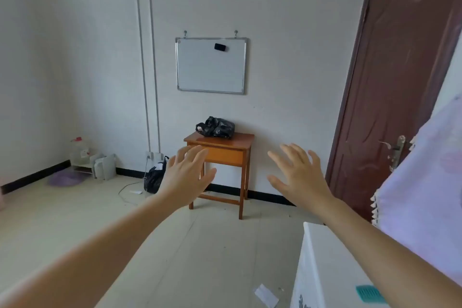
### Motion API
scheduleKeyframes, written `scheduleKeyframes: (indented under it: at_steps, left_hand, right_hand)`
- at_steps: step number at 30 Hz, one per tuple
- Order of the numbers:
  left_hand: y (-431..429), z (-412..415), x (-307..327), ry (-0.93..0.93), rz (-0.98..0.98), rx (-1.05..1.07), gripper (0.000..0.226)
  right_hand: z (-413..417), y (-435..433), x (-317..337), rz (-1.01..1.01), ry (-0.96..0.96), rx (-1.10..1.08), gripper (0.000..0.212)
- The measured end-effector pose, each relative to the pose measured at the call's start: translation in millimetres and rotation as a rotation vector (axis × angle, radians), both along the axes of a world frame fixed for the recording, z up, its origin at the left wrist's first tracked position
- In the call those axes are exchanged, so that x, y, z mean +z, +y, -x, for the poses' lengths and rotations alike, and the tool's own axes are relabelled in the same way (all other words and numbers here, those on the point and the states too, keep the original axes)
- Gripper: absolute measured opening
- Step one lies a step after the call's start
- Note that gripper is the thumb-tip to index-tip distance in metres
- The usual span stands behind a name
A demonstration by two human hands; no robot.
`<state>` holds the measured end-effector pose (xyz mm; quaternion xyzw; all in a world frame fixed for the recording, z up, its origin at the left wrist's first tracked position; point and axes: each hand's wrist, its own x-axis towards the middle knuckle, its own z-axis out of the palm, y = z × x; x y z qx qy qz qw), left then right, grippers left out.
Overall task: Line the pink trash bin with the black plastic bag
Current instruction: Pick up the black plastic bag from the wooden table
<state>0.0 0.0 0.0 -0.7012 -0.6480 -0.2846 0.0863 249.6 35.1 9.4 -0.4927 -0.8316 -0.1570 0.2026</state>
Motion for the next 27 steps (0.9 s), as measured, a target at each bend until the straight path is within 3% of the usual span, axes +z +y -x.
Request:
scheduleKeyframes:
  at_steps: [7,10,15,20,24,27]
  left_hand:
    - [60.0,36.4,-8.9,0.232,-0.004,0.106,0.053]
    - [101.1,53.7,-9.4,0.304,0.021,0.131,0.053]
    - [193.9,74.2,2.1,0.273,-0.02,0.106,0.054]
    - [290.7,61.6,-9.8,0.163,-0.023,0.025,0.05]
    - [357.9,42.9,-24.6,0.104,0.028,-0.014,0.05]
    - [407.1,31.1,-29.5,0.057,0.04,-0.01,0.05]
  right_hand:
    - [30.9,83.6,-21.9,-0.037,-0.007,0.111,0.052]
    - [46.0,126.4,-17.5,-0.052,-0.118,0.144,0.054]
    - [38.1,207.5,16.5,-0.153,-0.331,0.12,0.055]
    - [29.2,283.0,15.8,-0.068,-0.185,0.007,0.055]
    - [25.3,339.8,-15.7,-0.012,-0.291,0.014,0.056]
    - [18.7,388.2,-24.1,-0.005,-0.267,0.026,0.056]
